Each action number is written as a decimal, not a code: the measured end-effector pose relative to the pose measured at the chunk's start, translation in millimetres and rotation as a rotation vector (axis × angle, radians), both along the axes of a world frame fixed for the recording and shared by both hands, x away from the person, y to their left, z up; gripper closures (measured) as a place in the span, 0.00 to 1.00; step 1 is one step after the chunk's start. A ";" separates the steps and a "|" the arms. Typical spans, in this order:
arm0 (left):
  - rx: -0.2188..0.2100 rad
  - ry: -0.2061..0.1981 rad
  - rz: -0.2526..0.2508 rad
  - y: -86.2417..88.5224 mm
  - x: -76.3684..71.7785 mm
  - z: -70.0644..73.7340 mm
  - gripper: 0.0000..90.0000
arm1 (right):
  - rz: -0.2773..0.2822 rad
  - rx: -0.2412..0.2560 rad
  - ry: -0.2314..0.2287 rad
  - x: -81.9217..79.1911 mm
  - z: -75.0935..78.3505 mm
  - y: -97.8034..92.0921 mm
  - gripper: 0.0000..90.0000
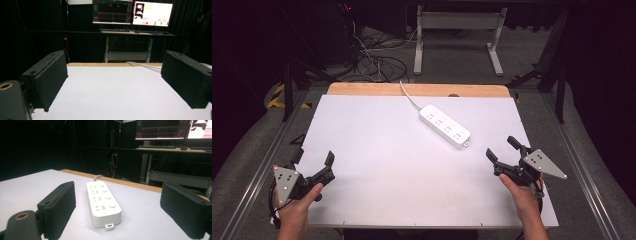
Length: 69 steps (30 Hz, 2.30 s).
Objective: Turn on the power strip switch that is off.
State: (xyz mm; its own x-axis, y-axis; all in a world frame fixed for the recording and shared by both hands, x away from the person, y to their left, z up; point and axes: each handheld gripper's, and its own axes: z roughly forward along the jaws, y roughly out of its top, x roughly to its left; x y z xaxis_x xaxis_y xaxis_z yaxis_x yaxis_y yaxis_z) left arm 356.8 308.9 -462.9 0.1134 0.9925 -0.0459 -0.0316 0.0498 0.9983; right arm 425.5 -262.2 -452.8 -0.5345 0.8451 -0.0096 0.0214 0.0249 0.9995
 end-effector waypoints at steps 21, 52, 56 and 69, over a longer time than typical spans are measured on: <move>-0.004 -0.009 -0.018 -5.4 6.1 1.7 0.08 | -0.022 -0.019 -0.011 -6.4 -1.2 -3.9 0.18; -0.002 -0.007 -0.015 -2.7 0.6 1.4 0.09 | 0.002 -0.047 0.041 -18.2 35.3 -3.8 1.00; -0.002 -0.005 -0.010 -2.6 0.2 0.9 0.09 | -0.001 -0.047 0.050 -15.4 43.1 -8.1 1.00; 0.004 -0.002 -0.005 -1.8 -2.4 0.2 0.10 | 0.015 -0.059 0.105 17.8 78.4 8.6 1.00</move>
